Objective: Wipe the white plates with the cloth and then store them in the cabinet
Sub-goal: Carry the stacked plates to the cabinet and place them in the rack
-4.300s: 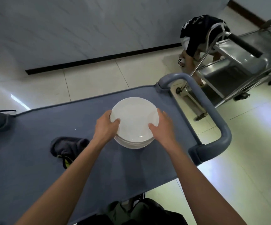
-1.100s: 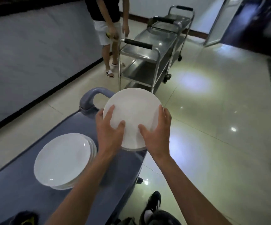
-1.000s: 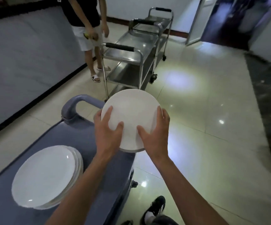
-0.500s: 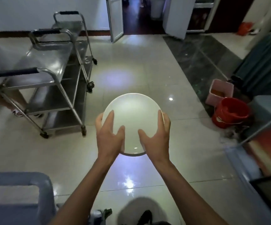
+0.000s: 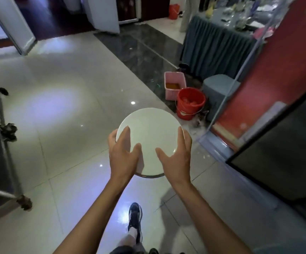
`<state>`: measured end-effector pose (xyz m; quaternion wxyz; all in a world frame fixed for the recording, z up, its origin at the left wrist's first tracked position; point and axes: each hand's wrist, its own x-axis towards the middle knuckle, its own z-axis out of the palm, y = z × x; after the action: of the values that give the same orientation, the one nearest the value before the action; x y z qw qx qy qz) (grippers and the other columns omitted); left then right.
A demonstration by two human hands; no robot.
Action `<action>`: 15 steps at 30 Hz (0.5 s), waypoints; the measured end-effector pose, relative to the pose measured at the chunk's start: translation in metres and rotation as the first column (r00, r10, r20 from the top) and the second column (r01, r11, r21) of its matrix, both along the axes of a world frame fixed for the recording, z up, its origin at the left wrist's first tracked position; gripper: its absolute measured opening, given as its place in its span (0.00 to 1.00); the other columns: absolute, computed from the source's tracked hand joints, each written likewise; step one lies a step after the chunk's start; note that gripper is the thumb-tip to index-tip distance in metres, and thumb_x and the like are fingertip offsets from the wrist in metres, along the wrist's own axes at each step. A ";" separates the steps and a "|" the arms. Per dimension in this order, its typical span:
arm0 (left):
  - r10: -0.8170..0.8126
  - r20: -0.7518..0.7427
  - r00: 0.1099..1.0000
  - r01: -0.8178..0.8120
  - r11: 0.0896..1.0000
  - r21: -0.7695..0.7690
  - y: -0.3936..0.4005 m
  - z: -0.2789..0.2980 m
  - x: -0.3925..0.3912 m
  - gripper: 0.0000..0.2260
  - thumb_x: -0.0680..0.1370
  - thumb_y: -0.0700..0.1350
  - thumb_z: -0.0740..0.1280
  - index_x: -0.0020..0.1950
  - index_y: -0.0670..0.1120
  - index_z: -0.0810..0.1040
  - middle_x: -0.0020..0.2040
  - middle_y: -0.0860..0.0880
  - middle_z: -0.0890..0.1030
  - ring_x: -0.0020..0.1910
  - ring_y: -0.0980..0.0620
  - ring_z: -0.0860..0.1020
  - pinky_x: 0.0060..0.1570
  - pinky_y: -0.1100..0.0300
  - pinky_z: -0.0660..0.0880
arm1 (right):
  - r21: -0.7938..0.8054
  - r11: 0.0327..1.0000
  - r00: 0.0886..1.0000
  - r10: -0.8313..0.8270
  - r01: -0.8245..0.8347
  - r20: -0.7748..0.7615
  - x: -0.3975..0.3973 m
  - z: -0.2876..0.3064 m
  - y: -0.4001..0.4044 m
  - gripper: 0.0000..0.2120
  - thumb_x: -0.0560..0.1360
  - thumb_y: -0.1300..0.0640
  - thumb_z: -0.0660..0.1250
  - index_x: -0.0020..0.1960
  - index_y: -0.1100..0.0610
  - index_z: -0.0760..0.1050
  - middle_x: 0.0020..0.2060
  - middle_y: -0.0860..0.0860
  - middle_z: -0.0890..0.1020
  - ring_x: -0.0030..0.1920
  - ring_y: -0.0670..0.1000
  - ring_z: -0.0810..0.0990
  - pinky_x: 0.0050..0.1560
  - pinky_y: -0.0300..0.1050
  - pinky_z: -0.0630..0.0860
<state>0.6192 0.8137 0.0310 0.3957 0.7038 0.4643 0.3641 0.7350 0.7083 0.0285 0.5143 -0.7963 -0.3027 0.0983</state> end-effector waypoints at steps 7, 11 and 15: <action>-0.234 0.000 0.972 0.234 0.972 -0.016 0.056 -0.005 0.098 0.26 0.77 0.46 0.72 0.74 0.54 0.72 0.73 0.54 0.64 0.64 0.60 0.66 0.60 0.63 0.65 | -0.001 0.969 0.969 -0.245 0.245 -0.010 0.065 0.000 0.029 0.45 0.73 0.50 0.75 0.78 0.40 0.50 0.74 0.34 0.55 0.74 0.46 0.60 0.67 0.40 0.66; -0.369 -0.056 0.928 0.368 0.930 -0.019 0.065 -0.007 0.151 0.26 0.77 0.47 0.72 0.75 0.52 0.71 0.75 0.52 0.63 0.71 0.51 0.67 0.62 0.61 0.64 | -0.012 0.912 0.911 -0.411 0.411 -0.038 0.092 -0.001 0.027 0.44 0.73 0.49 0.75 0.78 0.40 0.49 0.73 0.33 0.55 0.71 0.40 0.58 0.64 0.37 0.65; -0.500 -0.077 0.862 0.502 0.865 0.008 0.060 -0.007 0.207 0.27 0.77 0.51 0.73 0.75 0.55 0.69 0.76 0.53 0.63 0.73 0.46 0.68 0.67 0.50 0.68 | 0.012 0.836 0.836 -0.548 0.548 -0.011 0.120 0.005 0.016 0.44 0.73 0.47 0.75 0.79 0.44 0.51 0.75 0.37 0.56 0.74 0.44 0.59 0.71 0.42 0.66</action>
<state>0.8261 0.8738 0.0242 0.4498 0.8184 0.2745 0.2294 0.8547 0.7245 0.0340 0.5280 -0.8454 -0.0612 -0.0521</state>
